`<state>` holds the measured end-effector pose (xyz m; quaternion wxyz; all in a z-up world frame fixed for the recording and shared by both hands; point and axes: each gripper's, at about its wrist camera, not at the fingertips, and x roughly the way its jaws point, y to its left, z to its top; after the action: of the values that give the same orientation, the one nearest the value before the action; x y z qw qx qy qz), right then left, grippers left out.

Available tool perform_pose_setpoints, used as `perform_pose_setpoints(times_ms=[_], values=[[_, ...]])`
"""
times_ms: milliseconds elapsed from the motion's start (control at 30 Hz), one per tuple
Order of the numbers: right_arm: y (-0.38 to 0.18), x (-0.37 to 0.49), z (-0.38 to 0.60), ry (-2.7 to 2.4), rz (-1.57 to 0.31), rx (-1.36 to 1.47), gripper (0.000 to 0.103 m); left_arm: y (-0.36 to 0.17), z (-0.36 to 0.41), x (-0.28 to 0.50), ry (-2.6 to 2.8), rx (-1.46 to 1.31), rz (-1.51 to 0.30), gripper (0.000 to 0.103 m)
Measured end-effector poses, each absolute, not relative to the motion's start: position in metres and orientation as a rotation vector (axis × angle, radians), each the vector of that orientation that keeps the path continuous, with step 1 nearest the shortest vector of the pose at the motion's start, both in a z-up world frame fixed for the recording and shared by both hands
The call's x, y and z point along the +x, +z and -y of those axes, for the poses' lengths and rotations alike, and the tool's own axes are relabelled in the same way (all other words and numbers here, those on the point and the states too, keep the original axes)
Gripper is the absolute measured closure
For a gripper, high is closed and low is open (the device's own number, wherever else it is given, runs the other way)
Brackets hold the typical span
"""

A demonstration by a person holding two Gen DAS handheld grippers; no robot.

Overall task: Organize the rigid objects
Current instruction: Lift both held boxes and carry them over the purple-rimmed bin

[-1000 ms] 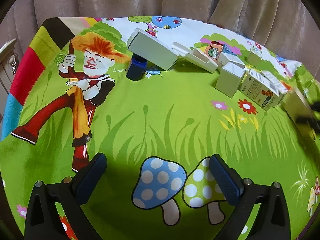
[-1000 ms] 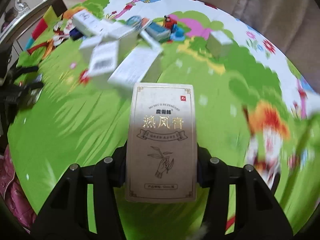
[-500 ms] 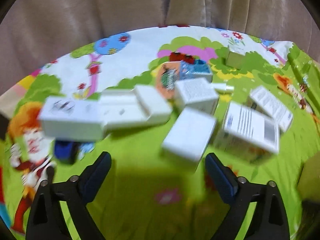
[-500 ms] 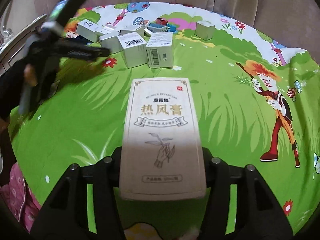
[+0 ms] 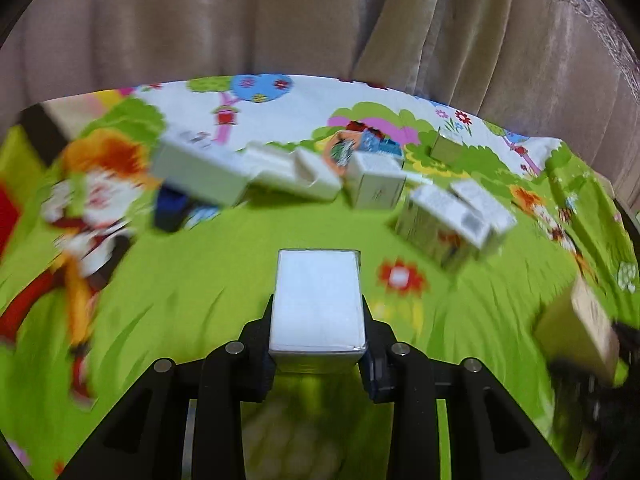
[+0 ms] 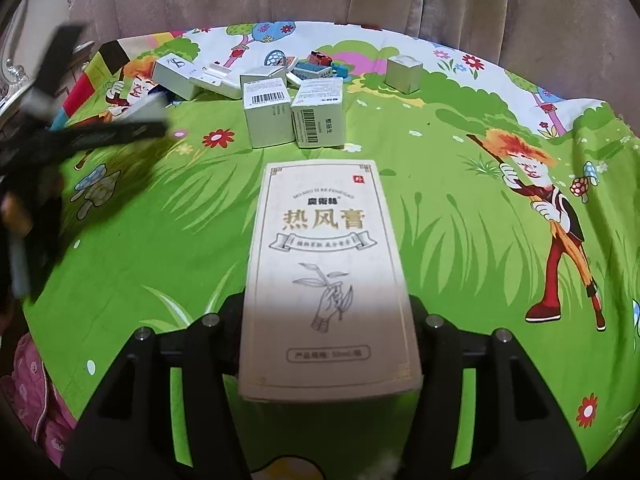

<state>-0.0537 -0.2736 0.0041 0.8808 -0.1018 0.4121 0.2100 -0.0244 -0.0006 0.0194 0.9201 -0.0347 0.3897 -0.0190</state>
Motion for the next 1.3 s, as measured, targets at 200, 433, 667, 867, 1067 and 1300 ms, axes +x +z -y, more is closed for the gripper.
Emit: perform_pose_setpoints(times_ms=[200, 433, 667, 867, 1067, 1300], values=[[0.006, -0.058, 0.271, 0.392, -0.846, -0.221, 0.048, 0.018, -0.014, -0.074, 0.005, -0.056, -0.791, 0.069], [0.019, -0.087, 0.248, 0.384, -0.784, -0.185, 0.048, 0.025, -0.004, -0.102, 0.008, -0.041, -0.756, 0.069], [0.042, -0.118, 0.224, 0.42, -0.669, -0.16, 0.048, 0.037, 0.003, -0.114, 0.013, -0.035, -0.717, 0.069], [0.061, -0.135, 0.218, 0.434, -0.592, -0.135, 0.048, 0.048, 0.008, -0.128, 0.021, -0.02, -0.687, 0.069], [0.075, -0.148, 0.217, 0.446, -0.561, -0.136, 0.048, 0.062, 0.015, -0.141, 0.011, -0.008, -0.654, 0.069], [0.092, -0.165, 0.228, 0.433, -0.52, -0.126, 0.048, 0.077, 0.027, -0.153, -0.011, 0.011, -0.62, 0.069]])
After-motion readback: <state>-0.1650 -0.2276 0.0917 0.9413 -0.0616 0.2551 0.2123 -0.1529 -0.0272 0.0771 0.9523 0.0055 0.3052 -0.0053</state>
